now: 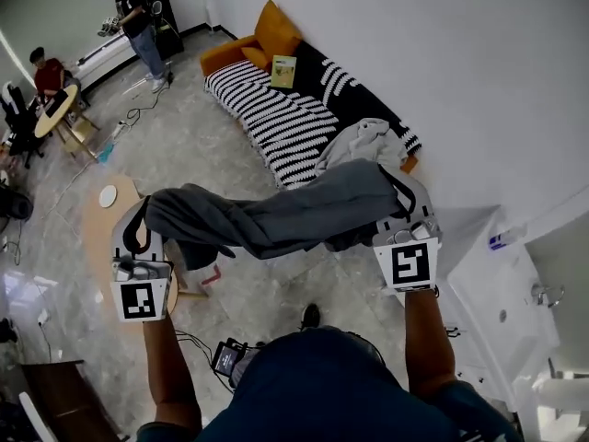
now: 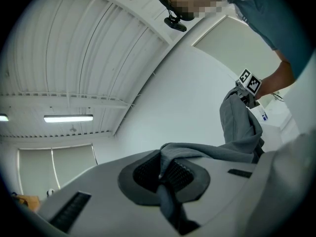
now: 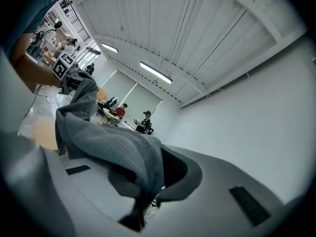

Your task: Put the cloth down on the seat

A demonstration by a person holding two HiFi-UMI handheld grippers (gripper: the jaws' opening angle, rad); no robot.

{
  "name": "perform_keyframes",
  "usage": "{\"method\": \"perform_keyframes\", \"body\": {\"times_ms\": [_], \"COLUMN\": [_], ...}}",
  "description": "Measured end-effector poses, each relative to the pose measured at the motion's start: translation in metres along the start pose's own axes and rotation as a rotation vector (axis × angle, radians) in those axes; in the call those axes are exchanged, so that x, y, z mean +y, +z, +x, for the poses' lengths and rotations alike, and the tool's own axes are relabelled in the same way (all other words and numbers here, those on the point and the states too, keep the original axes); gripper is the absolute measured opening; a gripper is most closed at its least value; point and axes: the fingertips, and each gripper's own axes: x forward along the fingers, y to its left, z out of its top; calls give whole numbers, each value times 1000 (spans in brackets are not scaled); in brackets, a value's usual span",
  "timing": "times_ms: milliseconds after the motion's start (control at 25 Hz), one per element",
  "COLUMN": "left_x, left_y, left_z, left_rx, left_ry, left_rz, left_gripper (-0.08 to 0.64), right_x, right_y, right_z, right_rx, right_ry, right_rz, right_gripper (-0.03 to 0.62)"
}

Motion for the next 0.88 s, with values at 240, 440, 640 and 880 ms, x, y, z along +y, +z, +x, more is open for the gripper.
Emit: {"method": "perform_keyframes", "body": {"times_ms": [240,440,640,880], "left_x": [-14,-20,-10,12], "left_y": [6,13,5,-16], "left_z": [25,41,61,103], "left_rx": [3,14,20,11], "left_ry": [35,31,35,2], "left_rz": [17,36,27,18], "left_gripper": [12,12,12,12], "right_x": [-28,-42,-47,-49], "right_y": [-15,-23,-30,-35], "right_z": [18,32,54,92], "right_rx": [-63,-62,-61,-41], "right_ry": [5,8,5,-15], "right_rz": [6,31,40,39], "right_gripper": [31,31,31,32]}}
